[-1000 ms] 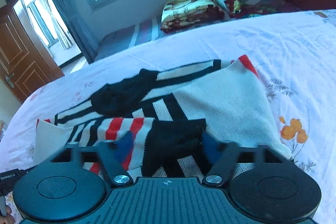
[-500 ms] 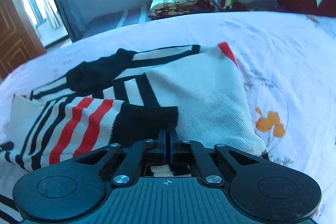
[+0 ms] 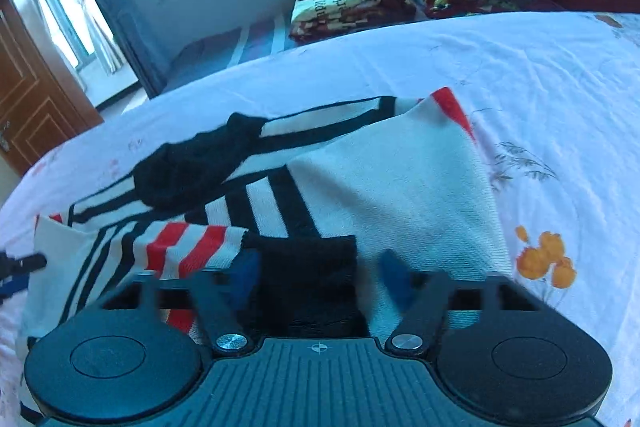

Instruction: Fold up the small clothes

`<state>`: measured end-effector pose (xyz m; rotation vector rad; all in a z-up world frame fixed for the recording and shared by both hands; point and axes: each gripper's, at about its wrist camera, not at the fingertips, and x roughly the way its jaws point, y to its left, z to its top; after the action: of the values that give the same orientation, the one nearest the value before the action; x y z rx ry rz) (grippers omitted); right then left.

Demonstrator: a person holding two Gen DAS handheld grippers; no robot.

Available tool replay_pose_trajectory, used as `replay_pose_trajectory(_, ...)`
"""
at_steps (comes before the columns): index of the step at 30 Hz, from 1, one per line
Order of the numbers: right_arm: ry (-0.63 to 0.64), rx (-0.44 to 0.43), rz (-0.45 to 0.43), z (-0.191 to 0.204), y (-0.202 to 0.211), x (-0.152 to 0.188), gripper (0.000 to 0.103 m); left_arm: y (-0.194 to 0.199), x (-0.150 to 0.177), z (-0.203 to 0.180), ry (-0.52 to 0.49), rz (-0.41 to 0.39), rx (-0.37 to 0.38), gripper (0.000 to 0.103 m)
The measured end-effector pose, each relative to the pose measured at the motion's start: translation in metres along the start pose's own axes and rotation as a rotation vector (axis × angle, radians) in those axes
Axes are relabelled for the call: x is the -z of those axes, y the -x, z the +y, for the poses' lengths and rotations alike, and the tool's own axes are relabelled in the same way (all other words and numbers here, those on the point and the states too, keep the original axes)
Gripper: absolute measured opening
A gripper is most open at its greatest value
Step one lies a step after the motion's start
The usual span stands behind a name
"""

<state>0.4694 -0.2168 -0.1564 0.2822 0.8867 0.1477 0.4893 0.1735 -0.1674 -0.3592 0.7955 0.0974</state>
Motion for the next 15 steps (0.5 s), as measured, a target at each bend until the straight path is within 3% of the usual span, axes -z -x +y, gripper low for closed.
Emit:
replay_pose_trajectory(2,0.01,-0.009,-0.009,0.003,-0.001,0.0,0.032,-0.007,-0.002,0.002,0.002,-0.01,0.0,0.027)
replay_pose_trajectory(3,0.016,-0.01,-0.018,0.005,0.0,-0.001,0.013,-0.009,-0.002,0.002,0.01,-0.019,-0.005,0.025)
replay_pose_trajectory(4,0.03,-0.008,-0.032,0.007,0.001,-0.002,0.003,-0.01,-0.002,0.001,0.011,-0.03,-0.01,0.018)
replay_pose_trajectory(7,0.089,0.015,-0.082,0.014,0.004,-0.007,0.003,-0.014,-0.005,0.002,0.021,-0.052,-0.032,0.013)
replay_pose_trajectory(9,0.137,0.083,-0.06,0.013,-0.01,-0.006,0.003,-0.02,-0.006,0.008,0.045,-0.055,-0.056,0.013)
replay_pose_trajectory(12,0.161,0.099,-0.051,0.01,-0.017,-0.001,0.003,-0.021,-0.005,0.005,0.012,-0.068,-0.075,0.013)
replay_pose_trajectory(15,0.138,0.099,-0.072,0.007,-0.009,-0.004,0.003,-0.011,-0.003,0.003,-0.001,-0.08,-0.083,0.019)
